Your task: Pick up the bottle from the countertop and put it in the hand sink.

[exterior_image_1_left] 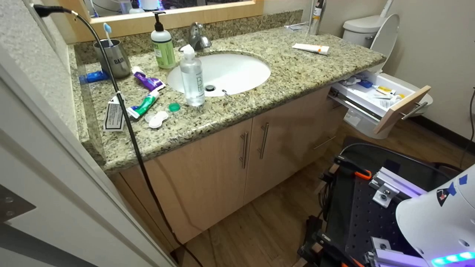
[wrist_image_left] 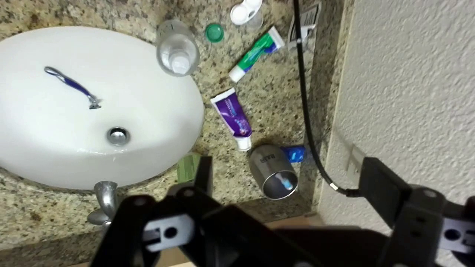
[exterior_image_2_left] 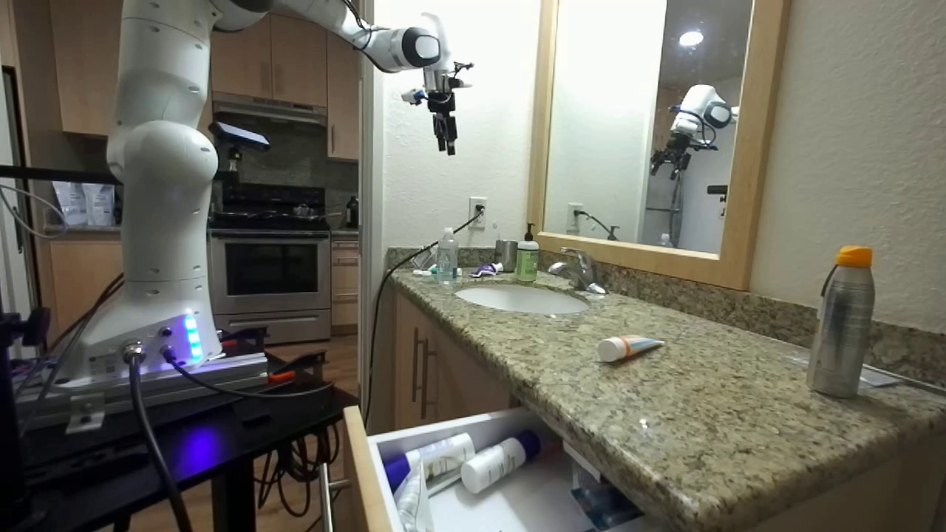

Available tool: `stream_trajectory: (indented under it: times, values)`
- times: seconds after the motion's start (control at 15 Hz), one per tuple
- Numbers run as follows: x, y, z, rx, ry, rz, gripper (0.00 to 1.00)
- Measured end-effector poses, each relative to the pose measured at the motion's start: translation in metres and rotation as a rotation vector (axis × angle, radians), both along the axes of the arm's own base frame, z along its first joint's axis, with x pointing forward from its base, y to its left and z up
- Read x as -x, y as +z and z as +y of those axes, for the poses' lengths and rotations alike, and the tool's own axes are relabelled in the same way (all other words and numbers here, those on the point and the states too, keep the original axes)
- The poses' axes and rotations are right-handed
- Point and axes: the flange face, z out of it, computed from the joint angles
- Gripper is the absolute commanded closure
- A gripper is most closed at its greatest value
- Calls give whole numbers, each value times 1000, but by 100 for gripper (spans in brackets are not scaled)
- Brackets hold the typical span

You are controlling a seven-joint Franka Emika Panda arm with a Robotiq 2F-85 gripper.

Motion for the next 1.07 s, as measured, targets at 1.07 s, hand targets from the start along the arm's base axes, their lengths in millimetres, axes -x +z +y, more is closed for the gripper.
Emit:
stream_trajectory:
  times: [1.07]
  values:
    - [-136,-92,-52,-81,-681,-157,0]
